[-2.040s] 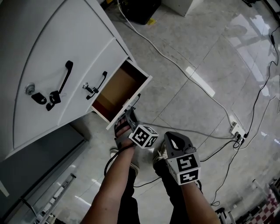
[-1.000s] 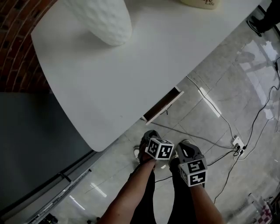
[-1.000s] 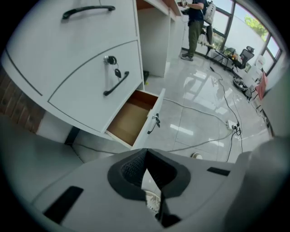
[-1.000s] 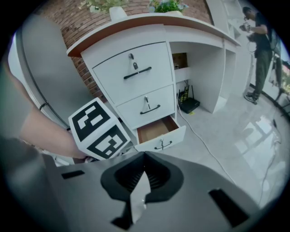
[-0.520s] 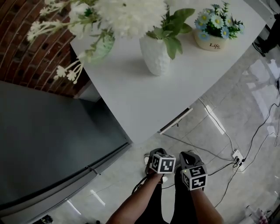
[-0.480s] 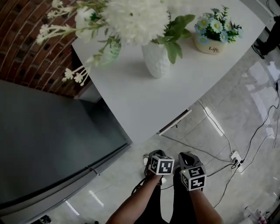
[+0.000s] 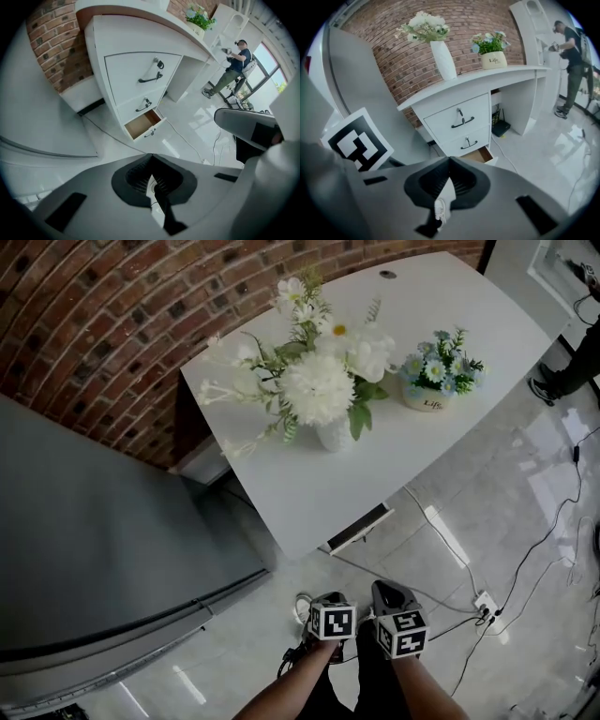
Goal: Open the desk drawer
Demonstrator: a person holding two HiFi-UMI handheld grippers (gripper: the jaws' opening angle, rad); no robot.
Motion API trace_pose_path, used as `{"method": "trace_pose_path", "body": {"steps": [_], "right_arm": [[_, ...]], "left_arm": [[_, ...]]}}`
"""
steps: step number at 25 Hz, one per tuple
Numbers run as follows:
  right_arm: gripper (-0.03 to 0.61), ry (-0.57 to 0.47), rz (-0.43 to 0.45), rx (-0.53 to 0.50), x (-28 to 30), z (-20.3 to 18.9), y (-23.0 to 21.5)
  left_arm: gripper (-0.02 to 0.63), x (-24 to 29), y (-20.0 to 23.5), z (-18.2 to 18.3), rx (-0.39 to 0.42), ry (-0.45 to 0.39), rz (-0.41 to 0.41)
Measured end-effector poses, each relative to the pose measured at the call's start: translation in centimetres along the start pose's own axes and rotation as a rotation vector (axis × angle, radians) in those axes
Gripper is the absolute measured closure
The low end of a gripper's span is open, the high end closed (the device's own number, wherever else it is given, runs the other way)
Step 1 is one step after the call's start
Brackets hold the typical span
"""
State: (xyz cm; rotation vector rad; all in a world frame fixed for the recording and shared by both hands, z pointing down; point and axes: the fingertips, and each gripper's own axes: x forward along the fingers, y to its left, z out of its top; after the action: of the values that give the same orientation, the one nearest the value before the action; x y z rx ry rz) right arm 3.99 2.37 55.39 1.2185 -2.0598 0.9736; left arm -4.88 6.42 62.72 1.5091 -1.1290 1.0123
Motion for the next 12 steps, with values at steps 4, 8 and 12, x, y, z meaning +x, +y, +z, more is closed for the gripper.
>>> {"method": "trace_pose_path", "body": {"steps": [4,8,12], "right_arm": [[0.563,-0.019,0.013,0.034,-2.7,0.8,0.8],[0.563,-0.008,0.036,0.029,-4.6,1.1,2.0],[0.563,-0.015,0.066,0.014,-6.4,2.4,3.1]], "left_arm": [[0.606,-2.7,-1.3,0.8,0.001,-0.019,-0.011],[0.606,-5.7,-2.2,2.2,-0.011,-0.056,-0.02],[0.606,-8.1,-2.8,3.3,-0.017,-0.081,-0.021]]}}
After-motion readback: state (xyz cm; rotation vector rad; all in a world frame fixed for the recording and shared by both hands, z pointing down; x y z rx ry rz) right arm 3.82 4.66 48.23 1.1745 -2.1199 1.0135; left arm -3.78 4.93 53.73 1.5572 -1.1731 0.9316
